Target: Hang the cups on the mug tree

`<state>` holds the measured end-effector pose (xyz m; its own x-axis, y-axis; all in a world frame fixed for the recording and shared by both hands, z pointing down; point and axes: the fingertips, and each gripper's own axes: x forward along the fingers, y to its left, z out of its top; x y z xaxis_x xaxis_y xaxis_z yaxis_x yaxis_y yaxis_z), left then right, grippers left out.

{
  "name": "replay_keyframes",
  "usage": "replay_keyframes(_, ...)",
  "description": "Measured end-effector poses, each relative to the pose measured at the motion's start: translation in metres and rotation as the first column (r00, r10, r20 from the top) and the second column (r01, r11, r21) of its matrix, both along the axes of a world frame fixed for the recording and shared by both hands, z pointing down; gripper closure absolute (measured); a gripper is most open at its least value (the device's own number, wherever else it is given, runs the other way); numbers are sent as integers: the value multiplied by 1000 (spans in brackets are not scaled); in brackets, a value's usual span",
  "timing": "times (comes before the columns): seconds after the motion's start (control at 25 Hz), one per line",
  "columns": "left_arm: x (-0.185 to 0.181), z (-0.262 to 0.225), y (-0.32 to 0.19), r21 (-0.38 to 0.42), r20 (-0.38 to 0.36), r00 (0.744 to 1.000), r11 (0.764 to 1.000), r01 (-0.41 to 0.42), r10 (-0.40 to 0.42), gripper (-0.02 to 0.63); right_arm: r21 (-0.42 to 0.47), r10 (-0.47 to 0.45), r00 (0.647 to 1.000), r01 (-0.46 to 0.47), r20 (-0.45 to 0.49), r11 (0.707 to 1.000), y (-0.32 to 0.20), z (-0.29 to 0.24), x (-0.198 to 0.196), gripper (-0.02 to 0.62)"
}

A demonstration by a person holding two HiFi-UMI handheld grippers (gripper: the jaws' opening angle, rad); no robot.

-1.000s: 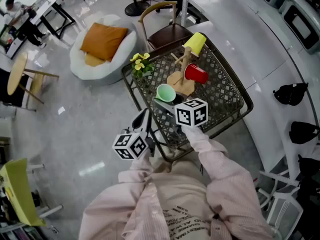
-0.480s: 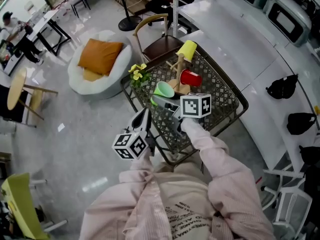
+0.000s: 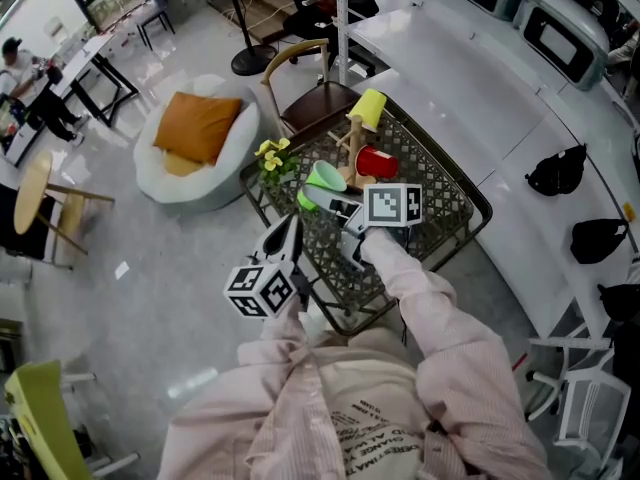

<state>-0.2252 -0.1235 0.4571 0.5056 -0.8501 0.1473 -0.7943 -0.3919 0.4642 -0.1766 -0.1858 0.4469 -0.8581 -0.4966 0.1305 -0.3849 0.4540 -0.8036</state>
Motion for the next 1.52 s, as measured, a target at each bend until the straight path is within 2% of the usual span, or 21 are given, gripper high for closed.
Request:
replay_keyframes(0.32, 10, -14, -11, 26, 11, 1000, 1000, -6, 6, 609, -69, 6, 993, 2, 114, 998, -17, -19, 6, 302)
replay_keyframes(0.64, 18, -18, -26, 27, 12, 999, 999, 43, -43, 609, -163, -5, 974, 43, 227, 986, -32, -21, 15, 302)
replay_keyframes(0.88, 28, -23, -36, 23, 16, 997, 997, 77, -77, 609, -281, 28, 943, 70, 332, 957, -47, -23, 26, 302)
replay_keyframes(1.28, 41, -26, -47, 28, 47, 991, 992, 123, -125, 609, -351, 27, 913, 129, 407, 928, -63, -24, 34, 302)
replay_keyframes(1.52, 44, -29, -51, 32, 58, 987, 988, 150, -152, 609, -422, 62, 882, 160, 467, 892, -70, -26, 37, 302)
